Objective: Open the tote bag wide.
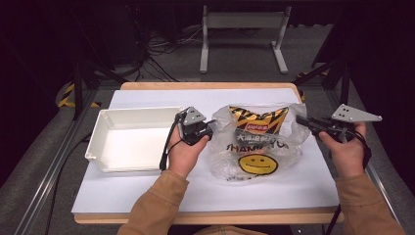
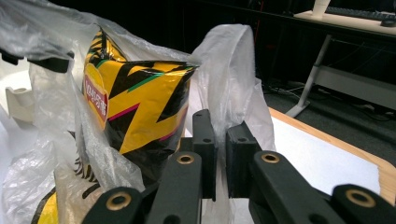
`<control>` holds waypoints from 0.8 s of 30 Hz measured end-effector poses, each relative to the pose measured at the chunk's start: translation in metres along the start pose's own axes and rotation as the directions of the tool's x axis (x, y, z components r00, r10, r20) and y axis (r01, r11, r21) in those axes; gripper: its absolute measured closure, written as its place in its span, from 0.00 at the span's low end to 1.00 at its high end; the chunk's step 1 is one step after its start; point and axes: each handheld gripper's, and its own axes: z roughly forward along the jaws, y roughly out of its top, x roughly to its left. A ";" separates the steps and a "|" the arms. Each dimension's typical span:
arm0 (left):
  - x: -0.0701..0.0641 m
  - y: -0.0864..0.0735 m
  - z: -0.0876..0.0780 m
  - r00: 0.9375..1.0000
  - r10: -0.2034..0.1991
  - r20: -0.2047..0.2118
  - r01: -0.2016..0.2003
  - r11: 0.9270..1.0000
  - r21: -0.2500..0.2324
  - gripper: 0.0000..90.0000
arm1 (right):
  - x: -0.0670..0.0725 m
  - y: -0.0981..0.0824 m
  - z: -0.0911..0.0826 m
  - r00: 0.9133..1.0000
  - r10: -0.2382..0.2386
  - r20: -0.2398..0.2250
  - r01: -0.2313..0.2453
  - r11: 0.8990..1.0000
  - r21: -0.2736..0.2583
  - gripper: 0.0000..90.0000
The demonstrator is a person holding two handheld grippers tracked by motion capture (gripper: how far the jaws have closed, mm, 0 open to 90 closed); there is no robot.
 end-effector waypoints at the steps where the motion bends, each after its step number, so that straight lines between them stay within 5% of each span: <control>1: 0.001 -0.002 0.002 1.000 -0.007 -0.007 0.007 1.000 0.010 0.90 | -0.001 0.000 0.001 1.000 0.000 0.001 0.000 1.000 -0.001 0.94; 15: 0.000 -0.023 0.017 1.000 -0.014 -0.028 0.017 0.994 0.106 0.91 | -0.007 -0.023 0.013 0.999 0.043 0.009 -0.044 0.997 0.059 0.95; 24: -0.008 -0.040 0.030 1.000 0.002 -0.028 0.002 0.984 0.179 0.92 | -0.007 -0.044 0.017 0.997 0.074 0.001 -0.074 0.991 0.113 0.95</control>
